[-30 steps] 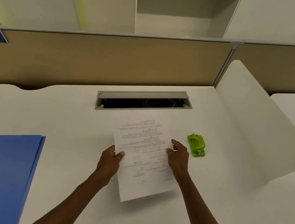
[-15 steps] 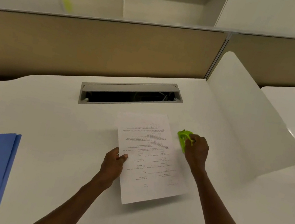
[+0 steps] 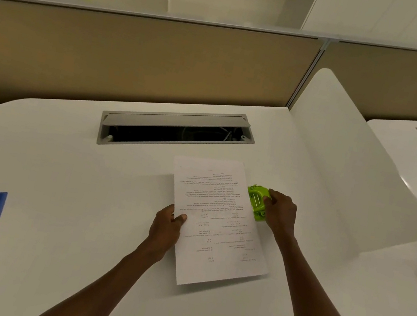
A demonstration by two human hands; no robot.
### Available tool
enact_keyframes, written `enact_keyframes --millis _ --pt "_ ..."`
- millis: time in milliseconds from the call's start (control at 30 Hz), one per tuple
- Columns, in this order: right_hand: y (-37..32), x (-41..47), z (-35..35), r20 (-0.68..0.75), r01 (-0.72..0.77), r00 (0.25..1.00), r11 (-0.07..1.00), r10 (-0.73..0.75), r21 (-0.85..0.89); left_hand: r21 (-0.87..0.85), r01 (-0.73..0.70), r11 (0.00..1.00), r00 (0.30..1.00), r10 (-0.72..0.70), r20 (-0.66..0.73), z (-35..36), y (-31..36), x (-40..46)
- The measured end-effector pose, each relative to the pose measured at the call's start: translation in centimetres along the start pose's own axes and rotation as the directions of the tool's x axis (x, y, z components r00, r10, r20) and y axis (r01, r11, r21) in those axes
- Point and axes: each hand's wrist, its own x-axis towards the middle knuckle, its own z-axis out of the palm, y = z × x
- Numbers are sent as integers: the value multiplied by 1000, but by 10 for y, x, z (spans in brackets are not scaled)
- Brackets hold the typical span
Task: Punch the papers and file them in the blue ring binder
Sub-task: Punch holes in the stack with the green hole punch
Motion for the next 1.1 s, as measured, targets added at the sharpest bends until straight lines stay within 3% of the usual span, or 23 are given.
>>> enact_keyframes --millis 1100 --pt "9 4 3 1 -15 1000 999 15 28 -13 7 1000 1000 -7 6 28 6 16"
